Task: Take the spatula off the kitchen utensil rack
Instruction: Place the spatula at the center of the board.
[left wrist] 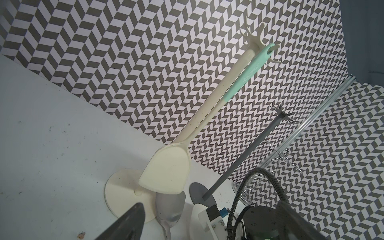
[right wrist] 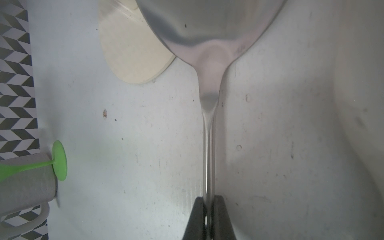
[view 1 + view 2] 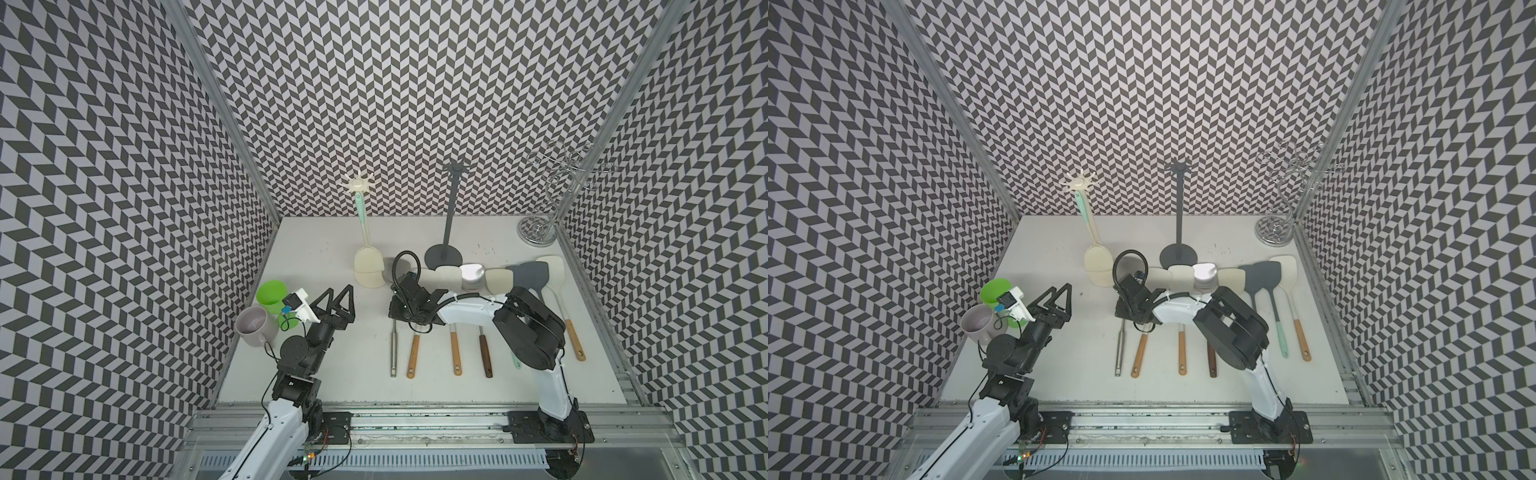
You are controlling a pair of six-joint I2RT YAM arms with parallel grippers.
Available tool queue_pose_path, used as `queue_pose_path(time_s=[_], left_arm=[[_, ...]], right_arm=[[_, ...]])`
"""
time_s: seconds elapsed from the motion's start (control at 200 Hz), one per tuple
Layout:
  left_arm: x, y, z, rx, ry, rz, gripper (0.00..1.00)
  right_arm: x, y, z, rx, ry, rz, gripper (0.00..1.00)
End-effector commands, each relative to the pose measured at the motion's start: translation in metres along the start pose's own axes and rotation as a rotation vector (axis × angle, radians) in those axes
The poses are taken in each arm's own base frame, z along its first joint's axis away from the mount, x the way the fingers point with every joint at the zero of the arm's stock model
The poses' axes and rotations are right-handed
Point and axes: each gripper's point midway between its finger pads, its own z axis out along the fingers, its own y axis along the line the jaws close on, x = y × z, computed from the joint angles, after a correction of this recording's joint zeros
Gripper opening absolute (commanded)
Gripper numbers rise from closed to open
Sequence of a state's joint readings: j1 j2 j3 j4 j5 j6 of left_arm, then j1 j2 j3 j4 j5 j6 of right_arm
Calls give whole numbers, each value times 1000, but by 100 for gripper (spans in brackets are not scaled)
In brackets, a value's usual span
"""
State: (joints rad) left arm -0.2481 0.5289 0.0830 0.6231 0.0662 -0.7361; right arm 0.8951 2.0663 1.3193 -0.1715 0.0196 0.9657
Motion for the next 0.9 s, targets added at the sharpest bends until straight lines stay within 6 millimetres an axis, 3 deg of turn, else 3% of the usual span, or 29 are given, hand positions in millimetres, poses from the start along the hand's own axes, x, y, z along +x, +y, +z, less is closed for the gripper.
queue_pose_path(time_s=[0.0,0.05,0.12,0.255,0.446,0.646,0.771,0.891], left_arm=[[-10,-10,2,31,-21,0,99],[-10,-11,2,31,-22,0,99],[-10,-11,2,33,-19,0,99],[-9,-10,2,31,-18,0,99],[-12,-11,1,33,-27,0,99],[-9,-10,3,31,-17,5,99],[-3,-6,7,22,6,4,99],[2,-3,10,15,24,2,99]], right_arm=[[-5,1,-11,7,-23,2,0],[-6,2,-13,6,-24,-4,3],[-5,7,-16,-10,-16,-10,17],[-5,19,-21,-63,0,-20,34],[-1,40,-30,-146,31,-44,43],[2,62,-63,-202,6,-154,55],[1,56,-82,-129,-50,-251,59],[6,32,-93,-15,-91,-316,60]])
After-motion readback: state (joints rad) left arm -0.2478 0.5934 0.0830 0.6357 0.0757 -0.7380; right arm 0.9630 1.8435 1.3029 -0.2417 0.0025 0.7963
